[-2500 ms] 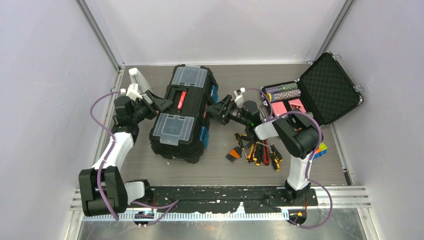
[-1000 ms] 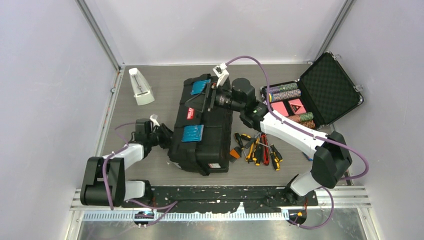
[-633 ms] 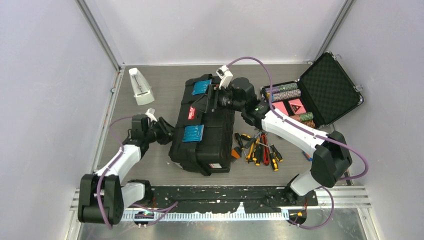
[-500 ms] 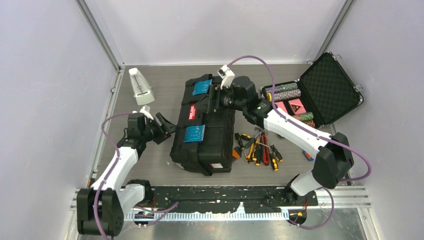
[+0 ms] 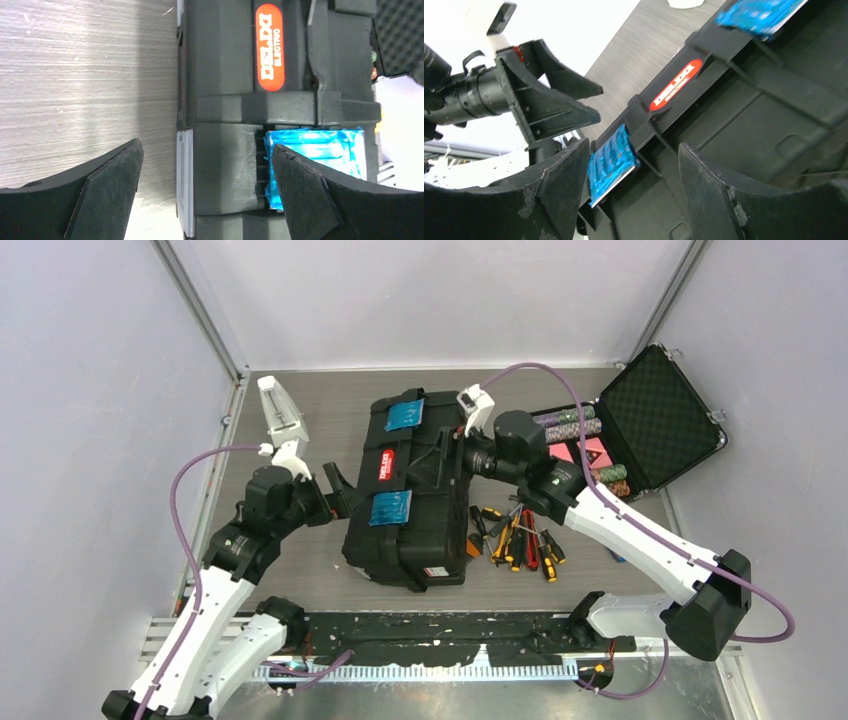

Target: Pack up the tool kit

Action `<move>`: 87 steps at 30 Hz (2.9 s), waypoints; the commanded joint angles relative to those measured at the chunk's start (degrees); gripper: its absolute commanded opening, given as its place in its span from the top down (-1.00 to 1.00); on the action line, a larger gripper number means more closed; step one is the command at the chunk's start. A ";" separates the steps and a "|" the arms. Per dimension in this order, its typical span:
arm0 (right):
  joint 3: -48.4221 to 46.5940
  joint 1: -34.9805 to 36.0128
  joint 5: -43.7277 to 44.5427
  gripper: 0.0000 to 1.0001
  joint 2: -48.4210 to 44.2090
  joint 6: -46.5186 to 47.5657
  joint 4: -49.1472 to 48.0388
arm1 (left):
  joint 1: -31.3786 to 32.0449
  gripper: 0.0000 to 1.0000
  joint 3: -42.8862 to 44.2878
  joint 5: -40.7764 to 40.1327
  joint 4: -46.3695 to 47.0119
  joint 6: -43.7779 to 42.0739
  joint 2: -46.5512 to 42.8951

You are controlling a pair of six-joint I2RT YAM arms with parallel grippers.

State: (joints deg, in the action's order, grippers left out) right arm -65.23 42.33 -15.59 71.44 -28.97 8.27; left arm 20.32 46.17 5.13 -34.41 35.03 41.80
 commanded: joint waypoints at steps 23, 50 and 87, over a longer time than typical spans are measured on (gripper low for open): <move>17.86 8.16 -12.03 -0.40 0.66 -9.54 -29.08 | 1.66 -0.49 -12.24 -0.21 7.05 3.09 4.17; 17.98 9.41 -17.90 -0.38 5.41 -8.16 -35.24 | 1.82 -0.13 -15.54 4.70 12.73 6.40 5.54; 16.75 4.11 -22.20 -0.58 13.43 -0.12 -59.26 | 7.36 0.06 -22.57 1.79 13.51 12.27 -6.77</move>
State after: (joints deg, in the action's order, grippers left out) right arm -46.94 47.75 -39.18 88.09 -30.96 -55.88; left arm 24.05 23.66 -2.85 -3.62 49.10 36.32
